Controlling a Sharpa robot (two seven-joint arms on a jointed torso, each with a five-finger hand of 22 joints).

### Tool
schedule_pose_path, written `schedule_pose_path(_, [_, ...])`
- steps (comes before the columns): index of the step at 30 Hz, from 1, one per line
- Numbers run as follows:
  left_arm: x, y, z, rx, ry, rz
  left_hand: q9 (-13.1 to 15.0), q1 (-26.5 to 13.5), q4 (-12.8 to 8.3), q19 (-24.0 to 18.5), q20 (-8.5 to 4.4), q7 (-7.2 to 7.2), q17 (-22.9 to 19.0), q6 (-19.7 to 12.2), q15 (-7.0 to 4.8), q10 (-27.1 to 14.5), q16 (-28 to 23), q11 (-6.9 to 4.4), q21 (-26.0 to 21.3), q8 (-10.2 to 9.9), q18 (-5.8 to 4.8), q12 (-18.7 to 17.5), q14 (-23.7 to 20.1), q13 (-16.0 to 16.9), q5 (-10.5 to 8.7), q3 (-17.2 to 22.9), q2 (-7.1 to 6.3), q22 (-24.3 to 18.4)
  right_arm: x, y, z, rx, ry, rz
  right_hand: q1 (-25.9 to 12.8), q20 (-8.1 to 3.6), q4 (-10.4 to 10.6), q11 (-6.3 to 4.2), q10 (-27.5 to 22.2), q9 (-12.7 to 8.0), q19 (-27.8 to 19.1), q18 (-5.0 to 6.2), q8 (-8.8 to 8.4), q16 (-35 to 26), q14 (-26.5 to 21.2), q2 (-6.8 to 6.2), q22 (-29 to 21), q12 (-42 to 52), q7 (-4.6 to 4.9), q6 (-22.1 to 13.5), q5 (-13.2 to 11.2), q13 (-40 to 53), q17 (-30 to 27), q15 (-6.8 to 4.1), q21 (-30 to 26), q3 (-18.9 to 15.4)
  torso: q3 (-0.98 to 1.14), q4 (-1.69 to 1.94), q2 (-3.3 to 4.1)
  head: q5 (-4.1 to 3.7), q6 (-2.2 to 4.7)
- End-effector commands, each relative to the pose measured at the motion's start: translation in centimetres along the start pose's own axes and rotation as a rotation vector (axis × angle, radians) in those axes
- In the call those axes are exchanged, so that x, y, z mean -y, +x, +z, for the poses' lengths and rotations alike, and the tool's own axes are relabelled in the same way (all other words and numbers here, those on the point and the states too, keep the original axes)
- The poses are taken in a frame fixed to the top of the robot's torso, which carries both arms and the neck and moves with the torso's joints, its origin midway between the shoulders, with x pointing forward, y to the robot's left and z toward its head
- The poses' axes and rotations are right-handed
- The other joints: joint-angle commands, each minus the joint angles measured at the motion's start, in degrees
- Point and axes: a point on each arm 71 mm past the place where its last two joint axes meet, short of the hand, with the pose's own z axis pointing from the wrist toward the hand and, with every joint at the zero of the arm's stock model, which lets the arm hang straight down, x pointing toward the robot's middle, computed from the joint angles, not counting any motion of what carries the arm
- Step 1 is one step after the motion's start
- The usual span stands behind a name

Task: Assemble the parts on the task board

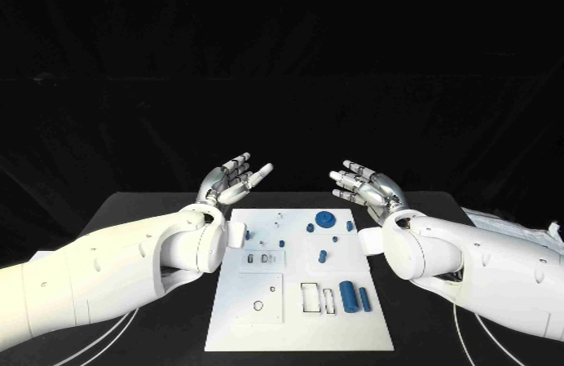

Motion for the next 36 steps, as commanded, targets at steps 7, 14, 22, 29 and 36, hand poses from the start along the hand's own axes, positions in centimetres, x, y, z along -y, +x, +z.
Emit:
schedule_pose_path(7, [0.1, 0.5, 0.0, -0.064, -0.002, 0.004, 0.38, 2.53, 0.82, 2.44, 0.83, 8.2, 0.44, 3.37, 0.73, 3.4, 0.82, 0.82, 0.93, 0.69, 1.2, 0.54, 3.52, 0.35, 0.05, 1.27, 1.27, 0.41, 0.4, 1.2, -0.1, -0.251, 0.064, -0.037, 6.76, 0.49, -3.03, 0.82, 11.43, 0.79, 5.99, 1.78, 1.31, 2.03, 13.16, 1.65, 0.79, 1.78, 8.3, 7.64, 0.84, 0.91, 1.07, 0.23, 1.39, 1.29, -0.01, 0.0, -0.01, 0.0, 0.0])
schedule_pose_path(14, [0.1, -0.3, 0.1, -0.047, 0.011, -0.04, 1.17, 3.59, 0.05, 20.53, 0.6, 8.21, 2.25, 13.1, 0.02, 16.21, 4.68, 0.74, 6.05, 2.23, 2.05, 2.11, 21.69, 1.22, -0.56, 3.55, 5.4, 2.93, -0.6, -1.0, 0.2, -0.172, -0.142, -0.25, 10.0, 0.08, -5.03, -2.22, 32.43, 2.05, 19.25, 5.24, 4.15, 4.57, 32.4, 2.04, 2.25, 4.8, 6.01, 30.39, 0.81, 1.45, 1.51, -3.4, 6.15, 2.56, -0.08, 0.05, 0.02, -0.83, -0.93])
schedule_pose_path(22, [0.5, -0.7, -0.6, -0.082, 0.015, -0.06, 2.03, 4.56, -3.43, 33.24, 0.11, 6.61, 3.15, 28.91, -3.26, 34.66, 7.7, -1.8, 10.84, 4.43, 5.09, 5.12, 32.51, 2.0, -0.64, 3.83, 8.74, 4.31, -1.5, -1.7, 0.5, -0.184, -0.214, -0.426, 9.89, -1.79, -5.88, -3.81, 37.74, 1.87, 23.68, 5.35, 3.36, 4.66, 38.64, 1.38, 2.52, 3.69, 4.85, 35.16, 0.89, 1.45, 1.68, -5.27, 8.27, 4.96, 0.12, 0.05, 1.42, -1.01, -0.49])
schedule_pose_path(29, [1.2, -0.3, -1.5, -0.154, 0.016, -0.086, 1.86, 5.46, -6.29, 34.72, -0.22, 6.05, 3.39, 31.36, -3.71, 35.85, 6.94, -2.22, 10.67, 3.74, 5.09, 4.29, 34.42, 1.92, -0.62, 5.28, 8.56, 3.78, -2.0, -1.4, 1.2, -0.284, -0.207, -0.72, 9.77, -3.61, -5.95, -4.56, 40.6, 2.02, 27.25, 5.25, 2.88, 4.58, 42.91, 0.38, 3.45, 2.52, 4.4, 37.97, 2.22, 1.51, 1.98, -6.66, 10.89, 6.86, 0.22, -0.16, 2.99, -1.71, 0.0])
schedule_pose_path(36, [2.2, 0.3, -2.5, -0.207, 0.025, -0.105, 1.94, 5.45, -7.48, 34.08, -0.15, 5.94, 3.38, 33.07, -3.69, 36.72, 6.27, -2.34, 9.95, 3.57, 5.08, 4.13, 34.6, 1.99, -0.65, 5.41, 8.14, 3.27, -3.0, -1.1, 1.8, -0.304, -0.186, -1.011, 8.78, -6.64, -5.05, -6.39, 44.8, 1.97, 33.06, 5.17, 2.55, 6.85, 51.12, -1.96, 6.99, 2.35, 2.88, 40.34, -1.31, 1.63, 3.66, -9.37, 17.7, 6.74, 0.16, 0.29, 5.15, -2.21, 0.81])
